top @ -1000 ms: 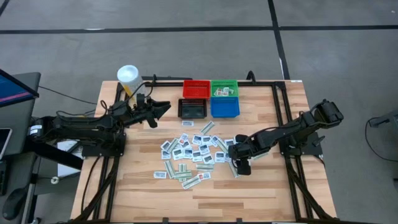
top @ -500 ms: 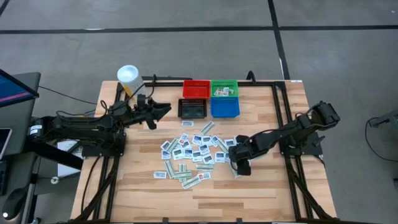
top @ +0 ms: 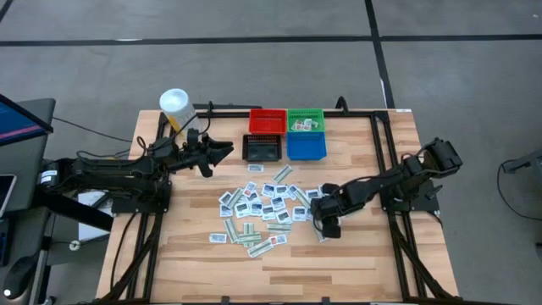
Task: Pick & Place First Aid Supplies
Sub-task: Put the ointment pack into the green basket
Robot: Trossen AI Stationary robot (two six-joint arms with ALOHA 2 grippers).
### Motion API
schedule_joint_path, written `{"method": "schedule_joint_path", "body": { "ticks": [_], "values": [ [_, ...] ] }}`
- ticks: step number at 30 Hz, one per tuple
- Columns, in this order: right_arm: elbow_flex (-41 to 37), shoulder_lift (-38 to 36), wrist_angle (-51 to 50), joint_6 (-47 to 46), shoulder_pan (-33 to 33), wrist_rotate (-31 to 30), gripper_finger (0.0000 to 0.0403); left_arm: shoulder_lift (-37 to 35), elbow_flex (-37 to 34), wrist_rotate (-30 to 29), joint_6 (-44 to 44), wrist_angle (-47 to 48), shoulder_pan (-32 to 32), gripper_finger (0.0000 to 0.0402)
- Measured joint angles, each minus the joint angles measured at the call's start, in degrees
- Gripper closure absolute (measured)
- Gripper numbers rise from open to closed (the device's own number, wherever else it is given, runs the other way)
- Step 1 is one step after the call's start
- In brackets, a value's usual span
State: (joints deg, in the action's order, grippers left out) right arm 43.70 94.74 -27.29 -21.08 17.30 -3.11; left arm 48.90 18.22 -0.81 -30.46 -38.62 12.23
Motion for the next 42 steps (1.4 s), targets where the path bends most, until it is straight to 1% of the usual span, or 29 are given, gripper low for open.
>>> {"method": "schedule_joint_path", "body": {
  "ticks": [6,12,19,31,39,42],
  "values": [
    [-0.07,-0.02,-0.36,-0.02,-0.02,-0.05,0.0309,0.00,0.00,-0.01,0.00,-0.01,0.00,0.0262],
    [-0.11,-1.04,-1.15,0.00,-0.11,0.00,0.0330,0.00,0.00,-0.01,0.00,-0.01,0.00,0.0262],
    [-0.38,-4.33,-2.39,0.00,-0.31,0.20,0.0333,0.00,0.00,-0.01,0.00,-0.01,0.00,0.0262],
    [-0.35,-14.16,-2.30,0.02,-2.56,-1.82,0.0333,0.00,0.00,-0.01,0.00,-0.01,0.00,0.0262],
    [-0.29,-20.20,-0.50,0.72,-7.83,-8.29,0.0333,0.00,0.00,0.01,-0.02,-0.01,0.00,0.0262],
    [-0.26,-22.30,1.97,3.65,-11.02,-9.15,0.0333,0.00,0.00,0.01,-1.43,-0.01,0.00,0.0262]
  ]
}}
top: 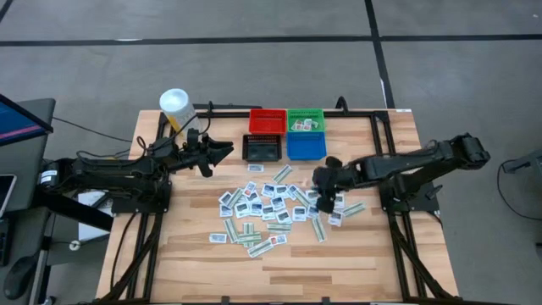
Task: Pick & Place First Aid Supplies
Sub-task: Put the ointment pack into the green basket
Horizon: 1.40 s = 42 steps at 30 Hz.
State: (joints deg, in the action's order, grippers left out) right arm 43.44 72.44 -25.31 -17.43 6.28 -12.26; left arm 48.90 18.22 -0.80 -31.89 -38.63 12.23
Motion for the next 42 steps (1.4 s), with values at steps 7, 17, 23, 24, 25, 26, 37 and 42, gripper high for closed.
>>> {"method": "schedule_joint_path", "body": {
  "ticks": [7,17,23,24,25,26,37,42],
  "values": [
    [0.02,-3.48,9.18,13.22,-8.07,0.07,0.0333,0.00,0.00,1.66,-3.07,0.01,0.00,0.0262],
    [0.11,-3.11,25.09,40.06,-21.00,0.15,0.0333,0.00,0.00,3.10,-7.01,0.02,-5.09,0.0262],
    [0.28,0.02,30.57,44.83,-31.18,1.65,0.0333,0.02,0.02,1.45,-7.03,0.02,-8.68,0.0262],
    [0.08,0.85,30.53,44.83,-32.95,2.46,0.0333,0.02,0.02,0.72,-7.03,0.02,-9.23,0.0262],
    [0.00,1.72,30.78,44.90,-34.74,3.61,0.0333,0.02,0.02,-0.06,-7.03,0.02,-9.71,0.0262],
    [0.03,2.79,31.80,45.01,-36.23,4.98,0.0333,0.02,0.02,-0.97,-7.03,0.02,-10.22,0.0262],
    [0.97,13.49,34.82,45.01,-43.94,9.84,0.0333,0.02,0.04,-4.13,-7.01,0.01,-13.78,0.0262],
    [2.35,16.35,34.68,45.01,-44.02,12.43,0.0333,0.02,0.04,-4.11,-7.01,0.02,-13.79,0.0262]
  ]
}}
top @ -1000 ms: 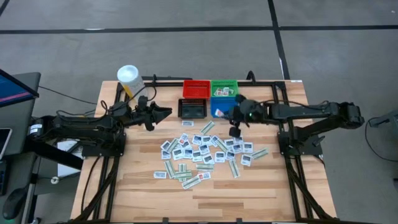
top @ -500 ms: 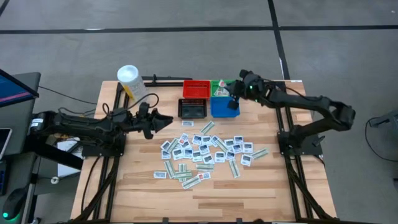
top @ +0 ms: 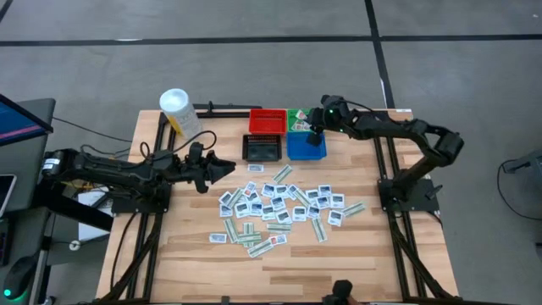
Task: Pick & Place First Aid Supplies
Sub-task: Put the ointment pack into the green basket
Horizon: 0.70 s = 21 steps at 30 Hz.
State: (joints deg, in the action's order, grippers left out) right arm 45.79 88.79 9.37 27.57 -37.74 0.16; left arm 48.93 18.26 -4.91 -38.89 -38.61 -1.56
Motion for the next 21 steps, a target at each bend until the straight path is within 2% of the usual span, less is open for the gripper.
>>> {"method": "schedule_joint_path", "body": {
  "ticks": [3,9,15,21],
  "values": [
    [0.80,1.18,0.11,0.00,0.05,0.08,0.0333,0.87,0.00,0.36,2.37,-0.02,0.00,0.0262],
    [1.03,2.38,-0.77,-0.02,-0.19,0.05,0.0333,7.09,0.02,1.61,17.27,-0.01,-0.89,0.0262],
    [1.02,2.38,-2.91,-0.17,-0.65,0.02,0.0333,13.11,0.00,1.52,19.37,0.07,-0.83,0.0262],
    [1.02,2.38,-4.46,-0.79,-1.32,0.02,0.0333,13.28,0.00,1.51,22.95,0.30,-0.03,0.0262]
  ]
}}
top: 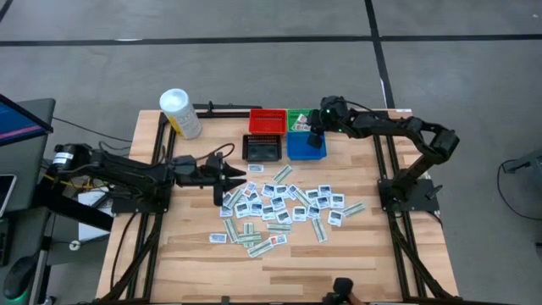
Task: Pick & Place First Aid Supplies
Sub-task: Put the ointment pack into the green basket
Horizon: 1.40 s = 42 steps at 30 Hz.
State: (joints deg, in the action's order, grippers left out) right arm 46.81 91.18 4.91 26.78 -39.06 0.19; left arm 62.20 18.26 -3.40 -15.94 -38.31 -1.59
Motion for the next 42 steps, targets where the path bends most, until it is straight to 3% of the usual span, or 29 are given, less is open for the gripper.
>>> {"method": "schedule_joint_path", "body": {
  "ticks": [5,9,16,21,28,34,42],
  "values": [
    [0.00,0.00,-0.42,-1.85,-0.12,-0.02,0.0333,-0.02,0.00,0.01,3.63,1.56,1.23,0.0262],
    [0.00,0.00,-0.49,-1.98,0.31,-0.02,0.0333,-1.01,-0.02,-0.02,3.04,8.20,1.82,0.0262],
    [0.00,0.00,-0.86,-2.35,1.29,-0.09,0.0324,-8.36,-0.07,0.00,0.92,18.26,1.54,0.0262],
    [-0.02,0.00,-1.11,-3.50,1.44,-0.66,0.0290,-13.42,-0.04,-1.74,1.05,21.64,1.56,0.0262],
    [-0.04,-0.49,-1.24,-3.45,1.58,-6.73,0.0217,-14.89,-0.04,-3.13,3.54,23.54,1.58,0.0262],
    [-0.04,-6.65,-0.97,-5.44,3.92,-8.39,0.0185,-14.83,-0.04,-1.69,-0.49,23.42,1.56,0.0262],
    [-0.04,-18.77,-1.06,-8.93,10.53,-7.68,0.0190,-14.81,-0.04,-1.66,-4.06,22.82,1.69,0.0262]
  ]
}}
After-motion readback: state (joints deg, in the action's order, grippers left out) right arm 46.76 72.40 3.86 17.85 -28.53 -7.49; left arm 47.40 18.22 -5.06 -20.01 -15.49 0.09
